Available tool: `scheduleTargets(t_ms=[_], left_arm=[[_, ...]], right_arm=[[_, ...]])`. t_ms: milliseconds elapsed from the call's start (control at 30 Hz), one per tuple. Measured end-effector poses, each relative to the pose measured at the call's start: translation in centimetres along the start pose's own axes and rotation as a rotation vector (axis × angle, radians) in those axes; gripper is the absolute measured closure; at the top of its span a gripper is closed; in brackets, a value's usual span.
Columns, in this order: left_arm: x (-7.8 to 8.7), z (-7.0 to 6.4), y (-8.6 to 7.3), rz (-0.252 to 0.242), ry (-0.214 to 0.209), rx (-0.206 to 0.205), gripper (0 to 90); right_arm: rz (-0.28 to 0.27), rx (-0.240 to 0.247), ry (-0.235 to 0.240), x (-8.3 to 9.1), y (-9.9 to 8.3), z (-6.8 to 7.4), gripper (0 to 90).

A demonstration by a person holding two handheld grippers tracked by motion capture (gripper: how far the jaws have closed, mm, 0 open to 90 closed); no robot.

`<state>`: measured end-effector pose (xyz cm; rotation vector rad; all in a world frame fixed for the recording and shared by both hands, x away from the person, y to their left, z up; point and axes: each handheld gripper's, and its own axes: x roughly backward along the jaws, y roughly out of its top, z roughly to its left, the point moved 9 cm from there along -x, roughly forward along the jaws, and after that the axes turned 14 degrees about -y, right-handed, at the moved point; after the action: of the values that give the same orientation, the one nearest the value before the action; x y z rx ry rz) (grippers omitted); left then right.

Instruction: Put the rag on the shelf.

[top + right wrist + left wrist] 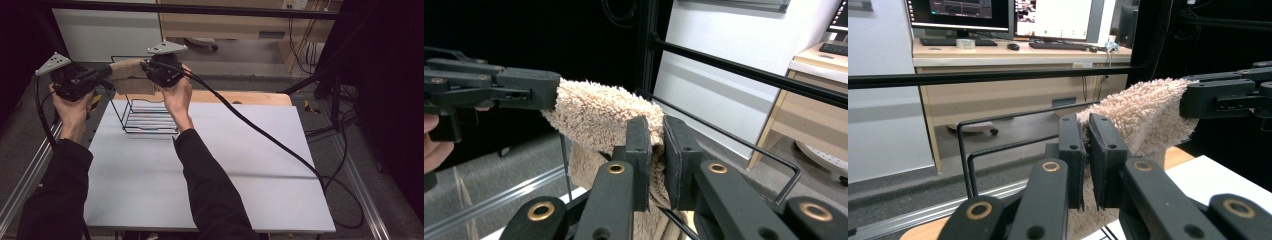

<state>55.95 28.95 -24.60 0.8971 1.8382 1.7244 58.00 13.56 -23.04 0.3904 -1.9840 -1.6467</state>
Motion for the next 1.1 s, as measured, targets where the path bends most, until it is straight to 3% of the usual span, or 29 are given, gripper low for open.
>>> scheduleTargets(t_ms=[233, 467, 700, 767, 833, 933, 1100], left_arm=[[0.2, -0.5, -0.8, 0.017, -0.017, 0.006, 81.7], [0.6, -0.7, -1.2, 0.037, -0.017, 0.029, 79.3], [1.3, -0.5, 1.1, 0.013, -0.013, 0.075, 70.4], [1.2, -0.5, 1.7, 0.015, -0.012, 0.082, 71.6], [0.7, -0.4, 1.9, 0.051, -0.006, 0.085, 74.9], [0.1, -0.6, 1.4, 0.106, -0.011, 0.097, 82.7], [-0.1, -1.0, 0.2, 0.144, -0.021, 0.101, 88.7]], right_arm=[[0.015, -0.023, 0.031, 0.5, -1.0, 0.1, 81.6], [0.022, 0.023, 0.035, 0.8, -1.5, 0.6, 81.4], [0.033, 0.037, 0.042, 0.9, -1.7, 0.8, 81.3], [0.037, 0.042, 0.042, 0.9, -1.8, 0.9, 81.2], [0.039, 0.052, 0.042, 1.0, -1.9, 1.0, 81.1], [0.044, 0.053, 0.045, 1.0, -2.1, 1.1, 80.9], [0.056, 0.057, 0.052, 1.0, -2.3, 1.2, 80.2]])
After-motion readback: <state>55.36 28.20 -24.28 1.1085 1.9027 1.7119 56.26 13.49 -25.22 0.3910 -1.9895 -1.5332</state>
